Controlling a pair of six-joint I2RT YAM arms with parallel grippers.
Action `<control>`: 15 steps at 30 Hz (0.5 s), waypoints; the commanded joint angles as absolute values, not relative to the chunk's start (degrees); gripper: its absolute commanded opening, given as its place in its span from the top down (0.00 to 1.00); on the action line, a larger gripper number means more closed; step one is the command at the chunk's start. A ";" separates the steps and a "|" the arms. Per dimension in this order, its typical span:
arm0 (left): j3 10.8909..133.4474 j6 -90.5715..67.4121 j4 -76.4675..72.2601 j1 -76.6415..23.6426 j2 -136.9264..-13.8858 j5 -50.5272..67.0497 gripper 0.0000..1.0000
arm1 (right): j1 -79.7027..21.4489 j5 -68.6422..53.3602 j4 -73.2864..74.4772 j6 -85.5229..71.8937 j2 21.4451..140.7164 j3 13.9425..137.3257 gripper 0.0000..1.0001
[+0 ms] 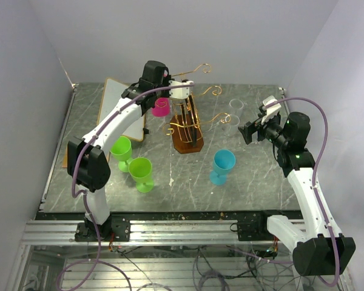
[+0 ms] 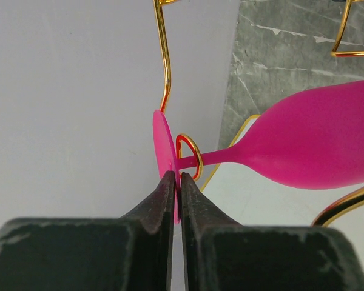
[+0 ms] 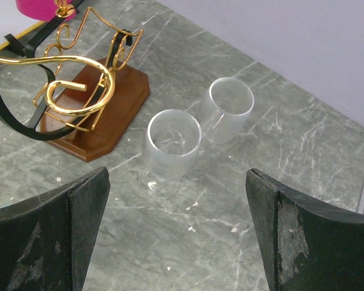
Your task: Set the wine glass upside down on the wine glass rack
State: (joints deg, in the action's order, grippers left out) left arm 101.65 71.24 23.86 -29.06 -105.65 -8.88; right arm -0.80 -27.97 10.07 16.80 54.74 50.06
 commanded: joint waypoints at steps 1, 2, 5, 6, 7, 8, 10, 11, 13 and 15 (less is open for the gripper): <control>100.81 71.15 26.78 -29.85 -104.35 -7.45 0.86 | -0.26 -28.72 8.87 16.82 54.00 49.65 0.06; 100.81 71.11 26.87 -29.86 -104.33 -7.42 0.85 | -0.26 -28.74 8.80 16.87 54.04 49.66 0.06; 100.72 70.98 27.07 -29.88 -104.17 -7.25 0.84 | -0.17 -28.78 8.79 16.83 54.09 49.57 0.06; 100.69 70.95 27.15 -29.88 -104.09 -7.29 0.83 | -0.13 -28.75 8.79 16.84 54.05 49.57 0.06; 100.72 70.89 27.23 -29.87 -104.02 -7.29 0.83 | -0.06 -28.82 8.79 16.79 54.06 49.57 0.06; 100.77 70.81 27.33 -29.84 -103.91 -7.25 0.82 | -0.08 -28.83 8.79 16.77 54.12 49.57 0.06; 100.76 70.61 27.31 -29.88 -103.60 -7.21 0.81 | -0.04 -28.91 8.78 16.79 54.06 49.57 0.06; 100.61 70.53 27.14 -29.88 -103.38 -7.27 0.80 | -0.01 -28.92 8.79 16.79 54.00 49.57 0.06; 100.19 70.35 26.77 -29.93 -102.84 -7.21 0.79 | 0.02 -28.99 8.70 16.65 53.99 49.57 0.06; 99.73 70.25 26.48 -29.88 -102.30 -7.20 0.78 | 0.16 -29.09 8.70 16.70 54.01 49.56 0.06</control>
State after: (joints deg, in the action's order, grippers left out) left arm 100.95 71.46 24.34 -29.10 -105.01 -8.80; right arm -0.43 -28.18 10.07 16.80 54.74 50.02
